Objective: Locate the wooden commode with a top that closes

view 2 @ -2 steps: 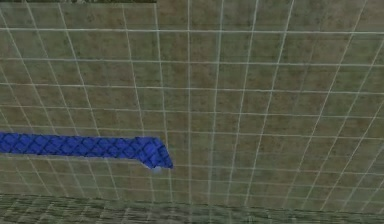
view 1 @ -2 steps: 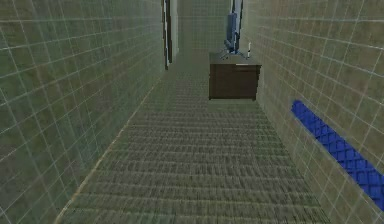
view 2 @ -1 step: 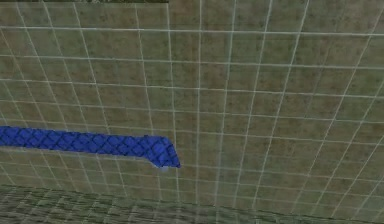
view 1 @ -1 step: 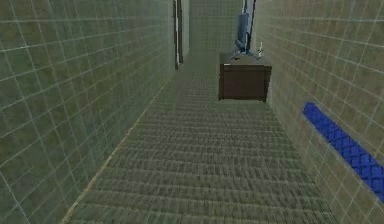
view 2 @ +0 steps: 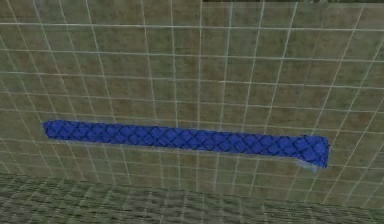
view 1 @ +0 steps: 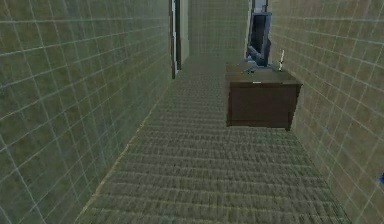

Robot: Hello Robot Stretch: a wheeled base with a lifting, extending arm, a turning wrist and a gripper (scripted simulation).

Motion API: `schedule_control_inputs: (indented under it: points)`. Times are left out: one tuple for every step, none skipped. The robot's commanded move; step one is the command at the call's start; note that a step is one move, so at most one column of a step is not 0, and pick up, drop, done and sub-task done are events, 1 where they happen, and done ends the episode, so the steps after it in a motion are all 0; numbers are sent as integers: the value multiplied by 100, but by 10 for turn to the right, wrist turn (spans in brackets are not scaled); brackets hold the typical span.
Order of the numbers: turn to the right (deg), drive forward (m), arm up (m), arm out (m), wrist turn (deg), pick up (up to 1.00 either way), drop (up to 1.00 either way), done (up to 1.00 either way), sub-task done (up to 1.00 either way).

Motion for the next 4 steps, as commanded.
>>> schedule_control_inputs:
  points:
    - [0, 100, 0, 0, 0, 0, 0, 0, 0]
    - [0, 100, 0, 0, 0, 0, 0, 0, 0]
    - [90, 0, 0, 0, 0, 0, 0, 0, 0]
    - [30, 0, 0, 0, 0, 0, 0, 0, 0]
